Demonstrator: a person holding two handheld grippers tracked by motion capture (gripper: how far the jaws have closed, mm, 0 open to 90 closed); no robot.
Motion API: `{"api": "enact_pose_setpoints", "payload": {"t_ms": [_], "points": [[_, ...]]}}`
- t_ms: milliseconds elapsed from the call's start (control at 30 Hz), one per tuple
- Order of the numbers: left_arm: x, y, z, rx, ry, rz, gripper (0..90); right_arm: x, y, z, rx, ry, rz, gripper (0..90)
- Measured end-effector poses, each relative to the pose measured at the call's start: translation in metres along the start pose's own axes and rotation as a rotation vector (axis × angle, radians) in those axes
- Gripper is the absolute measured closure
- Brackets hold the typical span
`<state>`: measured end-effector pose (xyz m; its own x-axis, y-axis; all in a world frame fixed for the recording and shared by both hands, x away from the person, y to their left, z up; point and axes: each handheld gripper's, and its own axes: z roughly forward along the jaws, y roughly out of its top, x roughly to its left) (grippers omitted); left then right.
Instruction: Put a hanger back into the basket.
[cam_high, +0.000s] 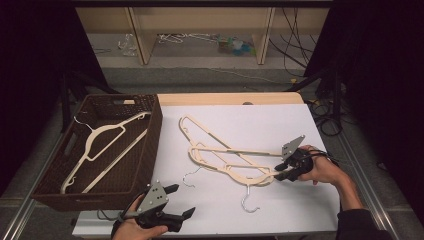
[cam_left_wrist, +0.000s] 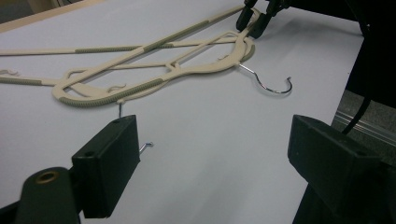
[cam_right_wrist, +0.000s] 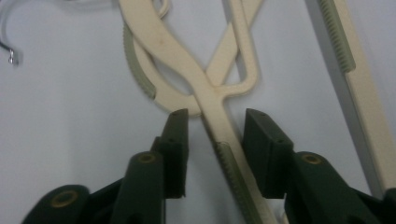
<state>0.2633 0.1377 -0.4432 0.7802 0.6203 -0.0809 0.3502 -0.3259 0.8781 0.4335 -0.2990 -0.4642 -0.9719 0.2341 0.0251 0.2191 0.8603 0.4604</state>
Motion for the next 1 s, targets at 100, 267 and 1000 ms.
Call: {"api": "enact_pose_setpoints", "payload": {"t_ms": [100,267,1000], "points": [[0.0,0.0,0.0,0.002,0.0,0.004,16.9,0.001,0.0,-0.001,0.004,0.019,-0.037,74.7],[0.002,-0.001,0.001,0.002,-0.007,0.008,16.9,0.005,0.002,-0.001,0.016,0.024,-0.111,79.0],[0.005,0.013,0.067,0.071,0.08,0.263,25.8,0.041,0.033,-0.029,0.057,0.106,-0.183,80.4]]}}
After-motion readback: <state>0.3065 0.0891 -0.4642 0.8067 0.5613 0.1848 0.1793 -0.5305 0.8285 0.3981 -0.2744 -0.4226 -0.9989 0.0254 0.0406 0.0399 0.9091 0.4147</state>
